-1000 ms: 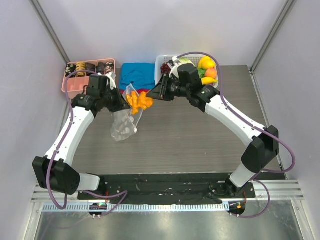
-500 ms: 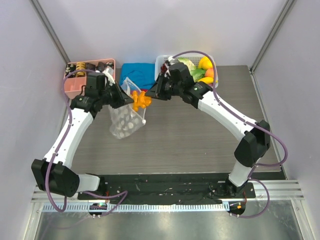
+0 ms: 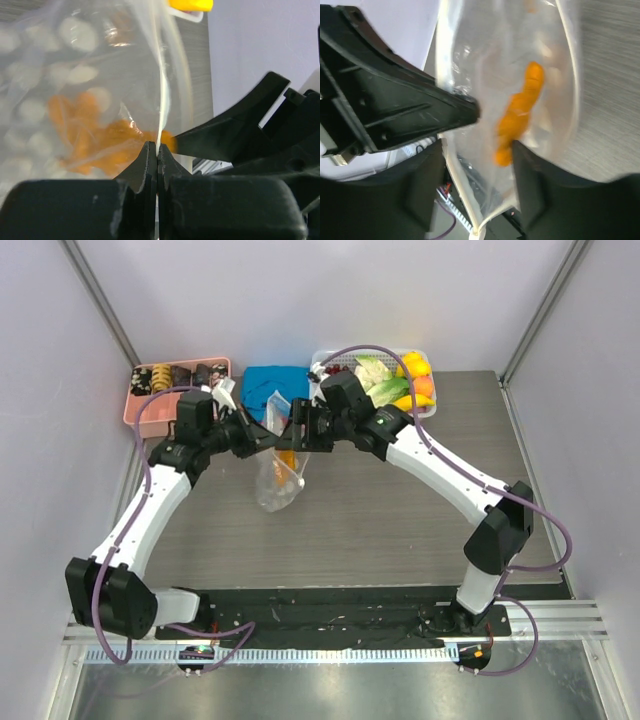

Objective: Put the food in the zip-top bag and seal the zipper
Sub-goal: Place the fake vegetable in the zipper food storage bag, then adjust the fake vegetable in the bin.

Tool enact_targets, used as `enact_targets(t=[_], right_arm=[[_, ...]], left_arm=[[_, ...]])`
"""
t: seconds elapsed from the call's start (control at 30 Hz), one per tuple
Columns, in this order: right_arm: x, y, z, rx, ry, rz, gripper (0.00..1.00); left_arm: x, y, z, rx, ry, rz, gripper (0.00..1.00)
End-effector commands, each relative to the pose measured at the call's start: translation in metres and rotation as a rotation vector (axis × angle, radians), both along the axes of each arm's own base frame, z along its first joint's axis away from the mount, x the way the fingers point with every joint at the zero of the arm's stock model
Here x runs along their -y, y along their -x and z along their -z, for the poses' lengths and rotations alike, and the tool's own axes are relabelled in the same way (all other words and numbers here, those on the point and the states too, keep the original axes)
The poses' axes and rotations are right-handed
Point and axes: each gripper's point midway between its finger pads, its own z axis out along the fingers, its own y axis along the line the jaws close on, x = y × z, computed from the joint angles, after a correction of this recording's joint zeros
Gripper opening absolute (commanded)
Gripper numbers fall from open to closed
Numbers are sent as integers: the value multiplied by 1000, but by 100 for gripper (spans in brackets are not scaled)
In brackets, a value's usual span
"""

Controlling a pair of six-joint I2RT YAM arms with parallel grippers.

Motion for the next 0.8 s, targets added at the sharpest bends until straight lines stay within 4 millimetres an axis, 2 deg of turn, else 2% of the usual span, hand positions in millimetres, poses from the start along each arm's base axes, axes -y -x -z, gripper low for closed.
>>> enact_targets(t=[0.0, 0.13, 0.17, 0.23, 0.27, 0.3, 0.33, 0.37, 0.43, 0.47, 0.5, 0.53, 0.57, 0.6, 0.7, 0.73, 0.77], right_arm=[[-9, 11, -55, 149, -99, -135, 74], [14, -16, -72, 193, -121, -107, 83], [30, -35, -72, 199, -117, -72, 83], [47, -55, -78, 259, -98, -48, 84], [66, -80, -73, 283, -64, 0, 84], [76, -91, -72, 317, -33, 20, 84], [88, -106, -75, 405, 29, 18, 84], [101, -125, -66, 438, 84, 36, 84], [120, -148, -66, 546, 195, 39, 84], [128, -159, -62, 649, 306, -20, 84], [136, -172, -50, 682, 393, -28, 86], [142, -179, -46, 723, 458, -43, 87], [149, -188, -41, 815, 581, -120, 88], [155, -200, -24, 820, 667, -132, 89], [172, -224, -3, 905, 889, -236, 91], [178, -233, 14, 886, 941, -254, 91], [179, -238, 20, 892, 966, -272, 93]], left_arm=[[9, 17, -41, 196, 46, 99, 0], [1, 22, -32, 203, 38, 105, 0], [-2, 22, -26, 182, 24, 93, 0], [-7, 18, -15, 155, -15, 73, 0], [-7, 18, -13, 139, -21, 70, 0], [-8, 16, -9, 123, -29, 67, 0], [-7, 14, -6, 110, -33, 67, 0], [-7, 13, -4, 102, -36, 70, 0], [-5, 12, -1, 85, -34, 80, 0], [-6, 12, -1, 84, -35, 79, 0], [-6, 12, -1, 84, -35, 80, 0], [-5, 12, -1, 84, -34, 83, 0], [-5, 12, 0, 81, -32, 84, 0], [-5, 12, 0, 80, -33, 81, 0], [-5, 13, 0, 79, -35, 83, 0], [-5, 13, 0, 78, -33, 82, 0], [-5, 13, 0, 81, -34, 84, 0]])
